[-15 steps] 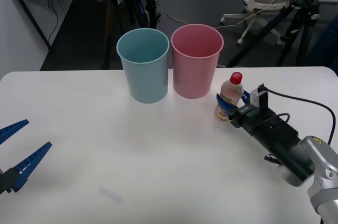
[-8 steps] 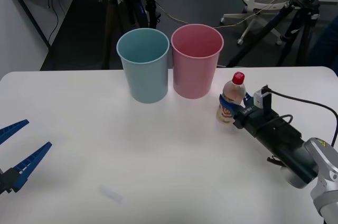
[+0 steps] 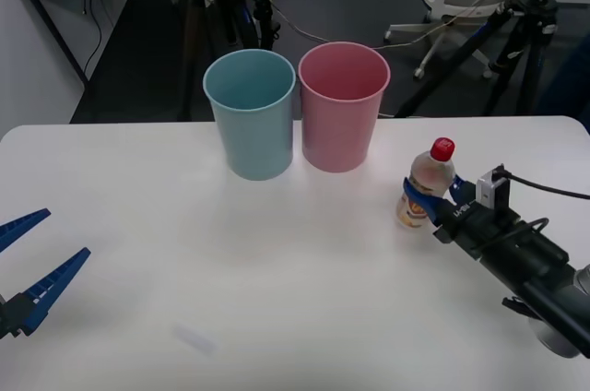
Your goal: Grasp the object on the table and drop it into the matching bin: aluminum can to the light blue bin, PET bottle to the pink bin.
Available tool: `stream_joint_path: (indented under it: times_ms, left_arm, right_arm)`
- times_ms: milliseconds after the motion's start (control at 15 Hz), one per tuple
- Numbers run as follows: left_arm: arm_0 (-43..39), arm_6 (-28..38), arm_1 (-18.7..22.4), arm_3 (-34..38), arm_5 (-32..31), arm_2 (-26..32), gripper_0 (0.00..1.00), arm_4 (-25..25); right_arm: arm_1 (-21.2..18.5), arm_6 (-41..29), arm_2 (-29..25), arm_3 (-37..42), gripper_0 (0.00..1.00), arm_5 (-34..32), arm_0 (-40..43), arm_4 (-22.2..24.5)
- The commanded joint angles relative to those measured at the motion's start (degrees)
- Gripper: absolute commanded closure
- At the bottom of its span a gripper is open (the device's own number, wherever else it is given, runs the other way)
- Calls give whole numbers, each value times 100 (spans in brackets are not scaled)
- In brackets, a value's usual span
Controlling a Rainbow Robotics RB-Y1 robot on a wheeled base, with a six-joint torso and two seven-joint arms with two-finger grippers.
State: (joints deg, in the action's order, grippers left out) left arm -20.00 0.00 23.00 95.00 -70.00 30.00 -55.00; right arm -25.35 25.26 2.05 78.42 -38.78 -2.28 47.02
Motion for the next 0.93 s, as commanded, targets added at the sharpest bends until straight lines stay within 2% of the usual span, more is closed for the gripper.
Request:
stream_joint_path:
  times_ms: [67,400,667,733,933]
  left_arm:
    - [0,0,0,0,0,0,0,0]
    - [0,0,0,0,0,0,0,0]
    - [0,0,0,0,0,0,0,0]
    - [0,0,0,0,0,0,0,0]
    - [0,0,0,0,0,0,0,0]
  right_arm:
    - [-304,-92,-3,490,100,2,325,-140]
    - [-1104,-206,190,1624,100,336,958,-826]
    - [-1570,-250,252,2064,100,388,1054,-1300]
    - [-1737,-267,313,2187,100,485,1054,-1476]
    - [-2563,-294,691,2881,100,1135,1037,-2372]
